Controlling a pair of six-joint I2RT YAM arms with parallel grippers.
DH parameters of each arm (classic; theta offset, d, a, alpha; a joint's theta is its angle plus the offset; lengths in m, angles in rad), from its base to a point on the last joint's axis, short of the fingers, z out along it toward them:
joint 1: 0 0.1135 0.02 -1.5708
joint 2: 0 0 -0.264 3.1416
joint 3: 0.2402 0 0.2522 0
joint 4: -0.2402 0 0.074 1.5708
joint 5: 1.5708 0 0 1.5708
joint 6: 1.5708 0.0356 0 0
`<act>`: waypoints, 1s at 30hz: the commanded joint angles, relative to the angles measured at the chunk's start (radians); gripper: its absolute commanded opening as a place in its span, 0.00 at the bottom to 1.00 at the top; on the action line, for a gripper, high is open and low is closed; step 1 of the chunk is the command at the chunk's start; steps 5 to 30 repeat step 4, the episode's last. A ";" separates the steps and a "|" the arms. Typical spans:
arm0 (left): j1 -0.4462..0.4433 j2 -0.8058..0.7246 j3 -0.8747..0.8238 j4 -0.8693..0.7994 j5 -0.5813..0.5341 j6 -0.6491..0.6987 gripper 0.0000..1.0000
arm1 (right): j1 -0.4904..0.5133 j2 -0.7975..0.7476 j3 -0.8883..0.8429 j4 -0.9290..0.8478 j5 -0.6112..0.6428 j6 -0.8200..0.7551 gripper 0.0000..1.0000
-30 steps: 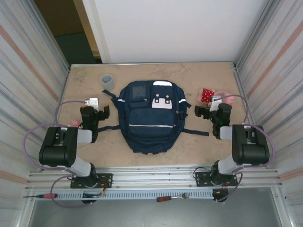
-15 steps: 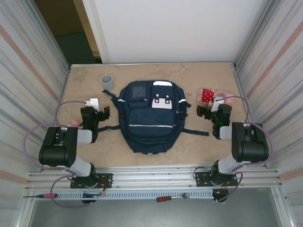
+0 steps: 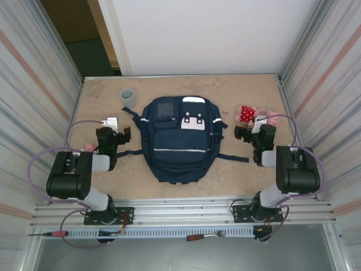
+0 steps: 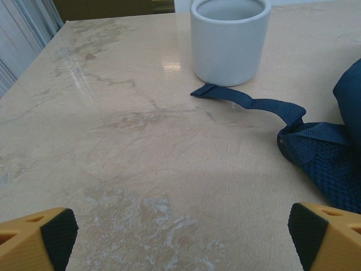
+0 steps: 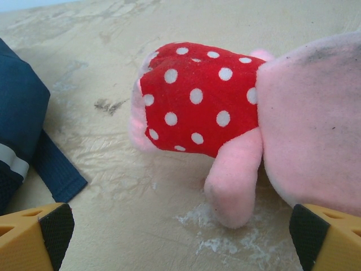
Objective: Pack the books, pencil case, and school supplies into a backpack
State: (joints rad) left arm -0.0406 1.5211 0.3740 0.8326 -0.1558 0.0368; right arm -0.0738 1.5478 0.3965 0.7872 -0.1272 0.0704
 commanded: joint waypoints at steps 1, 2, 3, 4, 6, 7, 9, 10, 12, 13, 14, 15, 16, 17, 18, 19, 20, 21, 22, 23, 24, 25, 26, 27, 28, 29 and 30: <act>-0.005 -0.008 0.018 -0.005 0.004 -0.007 0.99 | 0.000 -0.002 0.007 0.028 0.011 0.011 0.99; -0.005 -0.010 0.017 -0.004 0.005 -0.008 0.99 | 0.000 -0.002 0.006 0.028 0.011 0.009 0.99; -0.005 -0.009 0.015 -0.002 0.005 -0.007 0.99 | -0.001 -0.002 0.006 0.028 0.011 0.010 0.99; -0.005 -0.010 0.016 -0.002 0.006 -0.007 0.99 | -0.001 -0.002 0.006 0.028 0.010 0.011 0.99; -0.005 -0.010 0.016 -0.002 0.006 -0.007 0.99 | -0.001 -0.002 0.006 0.028 0.010 0.011 0.99; -0.005 -0.010 0.016 -0.002 0.006 -0.007 0.99 | -0.001 -0.002 0.006 0.028 0.010 0.011 0.99; -0.005 -0.010 0.016 -0.002 0.006 -0.007 0.99 | -0.001 -0.002 0.006 0.028 0.010 0.011 0.99; -0.005 -0.010 0.016 -0.002 0.006 -0.007 0.99 | -0.001 -0.002 0.006 0.028 0.010 0.011 0.99; -0.005 -0.010 0.016 -0.002 0.006 -0.007 0.99 | -0.001 -0.002 0.006 0.028 0.010 0.011 0.99; -0.005 -0.010 0.016 -0.002 0.006 -0.007 0.99 | -0.001 -0.002 0.006 0.028 0.010 0.011 0.99; -0.005 -0.010 0.016 -0.002 0.006 -0.007 0.99 | -0.001 -0.002 0.006 0.028 0.010 0.011 0.99; -0.005 -0.010 0.016 -0.002 0.006 -0.007 0.99 | -0.001 -0.002 0.006 0.028 0.010 0.011 0.99; -0.005 -0.010 0.016 -0.002 0.006 -0.007 0.99 | -0.001 -0.002 0.006 0.028 0.010 0.011 0.99; -0.005 -0.010 0.016 -0.002 0.006 -0.007 0.99 | -0.001 -0.002 0.006 0.028 0.010 0.011 0.99; -0.005 -0.010 0.016 -0.002 0.006 -0.007 0.99 | -0.001 -0.002 0.006 0.028 0.010 0.011 0.99; -0.005 -0.010 0.016 -0.002 0.006 -0.007 0.99 | -0.001 -0.002 0.006 0.028 0.010 0.011 0.99; -0.005 -0.010 0.016 -0.002 0.006 -0.007 0.99 | -0.001 -0.002 0.006 0.028 0.010 0.011 0.99; -0.005 -0.010 0.016 -0.002 0.006 -0.007 0.99 | -0.001 -0.002 0.006 0.028 0.010 0.011 0.99; -0.005 -0.010 0.016 -0.002 0.006 -0.007 0.99 | -0.001 -0.002 0.006 0.028 0.010 0.011 0.99; -0.005 -0.010 0.016 -0.002 0.006 -0.007 0.99 | -0.001 -0.002 0.006 0.028 0.010 0.011 0.99; -0.005 -0.010 0.016 -0.002 0.006 -0.007 0.99 | -0.001 -0.002 0.006 0.028 0.010 0.011 0.99; -0.005 -0.010 0.016 -0.002 0.006 -0.007 0.99 | -0.001 -0.002 0.006 0.028 0.010 0.011 0.99; -0.005 -0.010 0.016 -0.002 0.006 -0.007 0.99 | -0.001 -0.002 0.006 0.028 0.010 0.011 0.99; -0.005 -0.010 0.016 -0.002 0.006 -0.007 0.99 | -0.001 -0.002 0.006 0.028 0.010 0.011 0.99; -0.005 -0.010 0.016 -0.002 0.006 -0.007 0.99 | -0.001 -0.002 0.006 0.028 0.010 0.011 0.99; -0.005 -0.010 0.016 -0.002 0.006 -0.007 0.99 | -0.001 -0.002 0.006 0.028 0.010 0.011 0.99; -0.005 -0.010 0.016 -0.002 0.006 -0.007 0.99 | -0.001 -0.002 0.006 0.028 0.010 0.011 0.99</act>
